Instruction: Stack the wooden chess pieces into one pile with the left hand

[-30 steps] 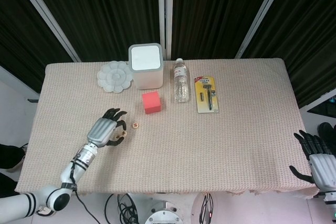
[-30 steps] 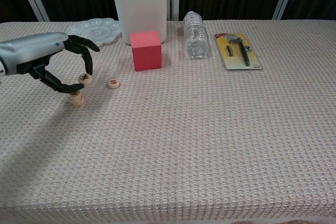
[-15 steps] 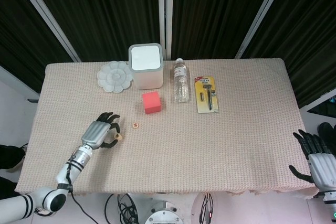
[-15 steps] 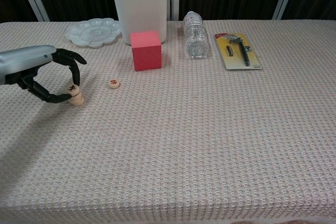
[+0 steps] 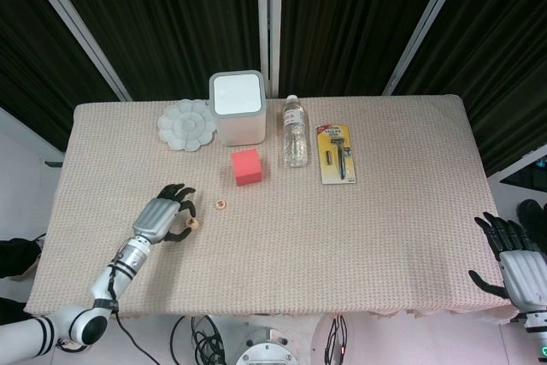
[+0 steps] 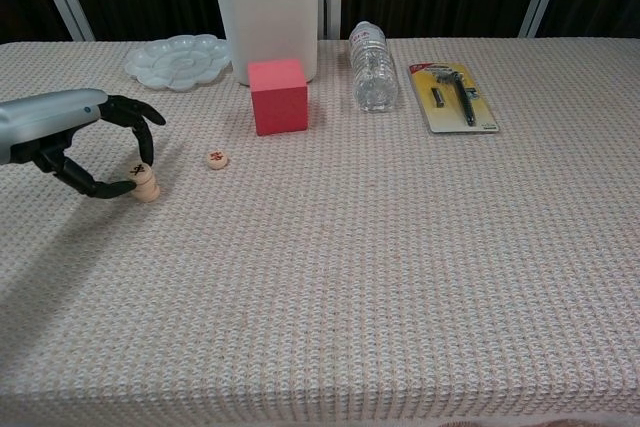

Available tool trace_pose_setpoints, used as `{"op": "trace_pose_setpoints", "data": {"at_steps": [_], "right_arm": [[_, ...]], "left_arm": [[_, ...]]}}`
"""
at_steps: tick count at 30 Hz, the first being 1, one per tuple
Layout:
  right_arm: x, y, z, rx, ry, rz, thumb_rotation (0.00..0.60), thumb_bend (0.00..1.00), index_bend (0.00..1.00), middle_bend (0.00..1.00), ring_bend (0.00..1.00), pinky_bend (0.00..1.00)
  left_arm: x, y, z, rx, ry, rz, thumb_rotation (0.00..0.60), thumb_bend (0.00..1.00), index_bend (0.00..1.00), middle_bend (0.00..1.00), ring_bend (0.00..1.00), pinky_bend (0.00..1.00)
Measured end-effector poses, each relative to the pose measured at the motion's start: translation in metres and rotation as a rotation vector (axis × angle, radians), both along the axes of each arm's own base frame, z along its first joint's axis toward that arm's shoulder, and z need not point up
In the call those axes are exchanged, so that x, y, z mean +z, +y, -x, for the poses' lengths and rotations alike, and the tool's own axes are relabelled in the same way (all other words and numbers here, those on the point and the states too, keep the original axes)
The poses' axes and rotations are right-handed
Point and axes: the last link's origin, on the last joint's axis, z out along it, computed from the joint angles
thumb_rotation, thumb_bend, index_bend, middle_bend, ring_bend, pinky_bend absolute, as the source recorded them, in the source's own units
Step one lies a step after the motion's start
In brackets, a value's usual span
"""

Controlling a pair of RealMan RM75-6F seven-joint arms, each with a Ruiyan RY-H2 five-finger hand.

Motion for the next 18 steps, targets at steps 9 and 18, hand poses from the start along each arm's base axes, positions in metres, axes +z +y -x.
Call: {"op": "trace_pose_setpoints", "data": {"at_steps": [9,18], "right_arm": [[-0.001,-0.001,0.0,0.0,0.002,-0.002,0.6,0.17,0.0,0.0,0.0,0.0],[-0.003,-0.002,0.0,-0.001,-0.002,-0.005,0.6,0.17,0.0,0.0,0.0,0.0]], "left_arm": [[0.003,0.0,0.0,0.001,-0.008,-0.007,0.6,0.31,0.35,0.11,0.0,0.0],[0.001,0.001,-0.028,-0.055,-0.085,-0.011,0.6,0.3,0.35,0.11,0.0,0.0]]}}
